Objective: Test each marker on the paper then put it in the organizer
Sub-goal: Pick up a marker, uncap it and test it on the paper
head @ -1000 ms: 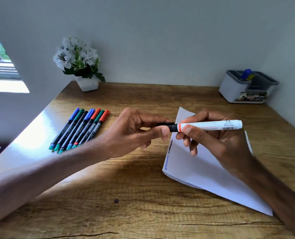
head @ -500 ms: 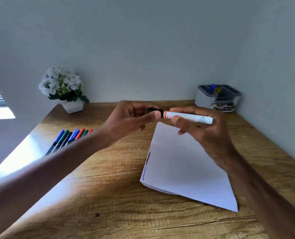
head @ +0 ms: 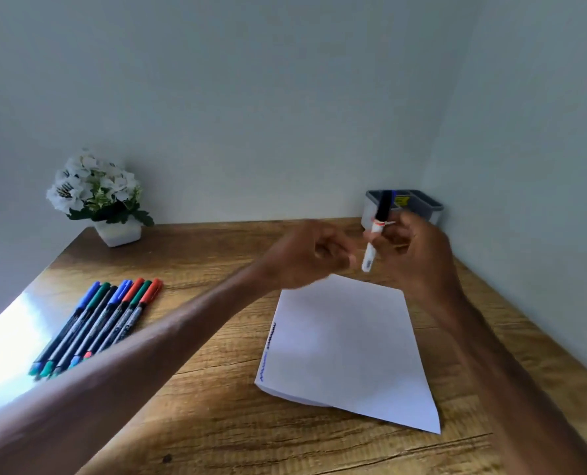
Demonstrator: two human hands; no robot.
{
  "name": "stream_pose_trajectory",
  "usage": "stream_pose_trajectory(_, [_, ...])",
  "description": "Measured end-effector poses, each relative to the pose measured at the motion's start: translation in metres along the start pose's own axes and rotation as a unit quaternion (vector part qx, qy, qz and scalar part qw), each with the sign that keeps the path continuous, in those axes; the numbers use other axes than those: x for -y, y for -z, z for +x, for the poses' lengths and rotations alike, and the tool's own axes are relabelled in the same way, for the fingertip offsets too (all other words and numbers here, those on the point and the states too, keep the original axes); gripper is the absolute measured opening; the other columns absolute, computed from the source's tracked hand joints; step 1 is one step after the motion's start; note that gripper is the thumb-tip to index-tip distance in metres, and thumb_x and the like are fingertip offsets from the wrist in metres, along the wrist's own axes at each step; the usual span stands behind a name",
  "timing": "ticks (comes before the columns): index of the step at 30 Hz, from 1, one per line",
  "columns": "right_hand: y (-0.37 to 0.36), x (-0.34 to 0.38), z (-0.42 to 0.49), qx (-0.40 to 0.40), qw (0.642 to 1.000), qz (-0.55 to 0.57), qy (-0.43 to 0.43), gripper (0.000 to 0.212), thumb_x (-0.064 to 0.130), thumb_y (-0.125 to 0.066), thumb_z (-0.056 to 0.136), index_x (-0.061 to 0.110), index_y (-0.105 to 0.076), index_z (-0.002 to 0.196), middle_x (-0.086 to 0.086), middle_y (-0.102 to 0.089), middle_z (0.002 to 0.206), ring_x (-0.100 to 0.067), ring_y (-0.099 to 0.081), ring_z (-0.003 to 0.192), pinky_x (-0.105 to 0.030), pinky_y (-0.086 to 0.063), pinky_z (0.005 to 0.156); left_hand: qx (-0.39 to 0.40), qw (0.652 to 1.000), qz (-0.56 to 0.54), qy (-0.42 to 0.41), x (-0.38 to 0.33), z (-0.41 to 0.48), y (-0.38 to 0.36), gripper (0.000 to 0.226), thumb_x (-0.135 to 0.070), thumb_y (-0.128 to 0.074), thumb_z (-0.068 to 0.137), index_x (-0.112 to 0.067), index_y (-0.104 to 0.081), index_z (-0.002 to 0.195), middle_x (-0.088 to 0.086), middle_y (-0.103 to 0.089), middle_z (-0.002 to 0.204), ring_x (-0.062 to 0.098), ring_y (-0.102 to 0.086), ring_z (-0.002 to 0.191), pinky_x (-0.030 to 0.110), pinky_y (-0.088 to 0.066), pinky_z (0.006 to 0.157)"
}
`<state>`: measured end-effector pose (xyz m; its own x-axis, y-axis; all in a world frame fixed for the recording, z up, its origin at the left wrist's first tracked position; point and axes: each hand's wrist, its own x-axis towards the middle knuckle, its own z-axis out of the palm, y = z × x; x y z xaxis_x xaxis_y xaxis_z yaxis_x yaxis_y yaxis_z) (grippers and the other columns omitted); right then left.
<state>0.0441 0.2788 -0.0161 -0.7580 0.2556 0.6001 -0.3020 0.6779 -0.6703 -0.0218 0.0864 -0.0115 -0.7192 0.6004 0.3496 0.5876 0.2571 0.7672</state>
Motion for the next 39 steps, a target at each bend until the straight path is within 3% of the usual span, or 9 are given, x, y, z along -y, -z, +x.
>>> stream_pose_trajectory(2, [0.008,-0.001,0.015,-0.041,0.999,0.005,-0.007,0.037,0.011,-0.076,0.09,0.016,-0.063,0.124,0.002,-0.075,0.109,-0.009,-0.073,0.093,-0.006,-0.053,0.071,0.09,0.99,0.105,-0.025,0.007,-0.003,-0.006,0.019,-0.023,-0.082,0.087,-0.018,-0.078,0.105,-0.009,-0.077,0.099,0.003,-0.071,0.083,0.027,-0.061,0.076])
stream_pose_trajectory(4, [0.016,0.0,0.032,-0.084,0.996,0.013,0.005,0.054,0.006,-0.077,0.089,0.019,-0.052,0.135,-0.001,-0.073,0.111,-0.01,-0.074,0.09,-0.016,-0.059,0.075,0.153,0.973,0.17,-0.029,0.011,-0.007,-0.012,0.025,-0.026,-0.081,0.087,-0.021,-0.077,0.112,-0.012,-0.074,0.111,0.003,-0.068,0.091,0.015,-0.057,0.074])
stream_pose_trajectory(7, [0.023,-0.001,0.059,-0.139,0.989,0.009,0.055,0.065,0.008,-0.071,0.094,0.027,-0.039,0.147,-0.006,-0.073,0.107,-0.012,-0.075,0.086,-0.025,-0.062,0.077,0.173,0.964,0.202,-0.016,0.014,-0.012,-0.018,0.025,-0.029,-0.081,0.088,-0.025,-0.078,0.112,-0.016,-0.068,0.112,0.002,-0.062,0.095,0.008,-0.047,0.069])
stream_pose_trajectory(17, [0.018,-0.045,0.099,-0.237,0.961,-0.038,0.14,0.038,0.015,-0.057,0.105,0.013,-0.049,0.142,-0.01,-0.069,0.124,-0.015,-0.072,0.103,-0.032,-0.061,0.088,0.154,0.97,0.19,0.005,0.019,-0.015,-0.023,0.023,-0.034,-0.08,0.088,-0.031,-0.077,0.111,-0.016,-0.062,0.117,-0.002,-0.057,0.096,0.028,-0.058,0.083])
stream_pose_trajectory(20, [0.012,-0.057,0.099,-0.219,0.967,-0.045,0.122,0.036,0.01,-0.055,0.104,0.012,-0.051,0.14,-0.012,-0.07,0.12,-0.018,-0.073,0.102,-0.029,-0.06,0.088,0.155,0.97,0.189,0.002,0.019,-0.014,-0.024,0.024,-0.034,-0.08,0.088,-0.031,-0.076,0.112,-0.015,-0.062,0.119,-0.002,-0.057,0.096,0.026,-0.058,0.083])
stream_pose_trajectory(23, [0.008,-0.062,0.097,-0.198,0.973,-0.056,0.108,0.038,0.006,-0.057,0.102,0.012,-0.052,0.139,-0.013,-0.071,0.118,-0.016,-0.073,0.103,-0.01,-0.054,0.085,0.158,0.97,0.185,0.004,0.02,-0.014,-0.025,0.024,-0.034,-0.079,0.088,-0.032,-0.076,0.112,-0.015,-0.062,0.121,-0.001,-0.057,0.098,0.027,-0.058,0.084])
stream_pose_trajectory(27, [0.001,-0.07,0.096,-0.168,0.979,-0.076,0.091,0.038,0.008,-0.058,0.103,0.018,-0.052,0.139,-0.009,-0.072,0.117,-0.019,-0.072,0.105,-0.031,-0.059,0.092,0.157,0.97,0.184,0.005,0.021,-0.014,-0.026,0.024,-0.034,-0.079,0.088,-0.031,-0.076,0.112,-0.015,-0.063,0.12,-0.002,-0.057,0.098,0.028,-0.058,0.085])
stream_pose_trajectory(30, [-0.004,-0.074,0.094,-0.131,0.984,-0.1,0.064,0.037,0.007,-0.055,0.105,0.016,-0.053,0.14,-0.013,-0.071,0.119,-0.023,-0.071,0.109,-0.026,-0.056,0.093,0.157,0.971,0.178,0.006,0.021,-0.013,-0.026,0.024,-0.032,-0.08,0.088,-0.03,-0.077,0.111,-0.016,-0.063,0.119,0.0,-0.059,0.099,0.029,-0.058,0.085])
stream_pose_trajectory(39, [-0.01,-0.089,0.091,-0.066,0.99,-0.122,0.014,0.036,-0.001,-0.052,0.103,0.004,-0.06,0.138,-0.018,-0.066,0.133,-0.03,-0.065,0.121,-0.043,-0.052,0.106,0.151,0.974,0.17,0.003,0.024,-0.012,-0.026,0.023,-0.033,-0.081,0.087,-0.031,-0.077,0.109,-0.016,-0.065,0.117,-0.001,-0.059,0.096,0.027,-0.059,0.082])
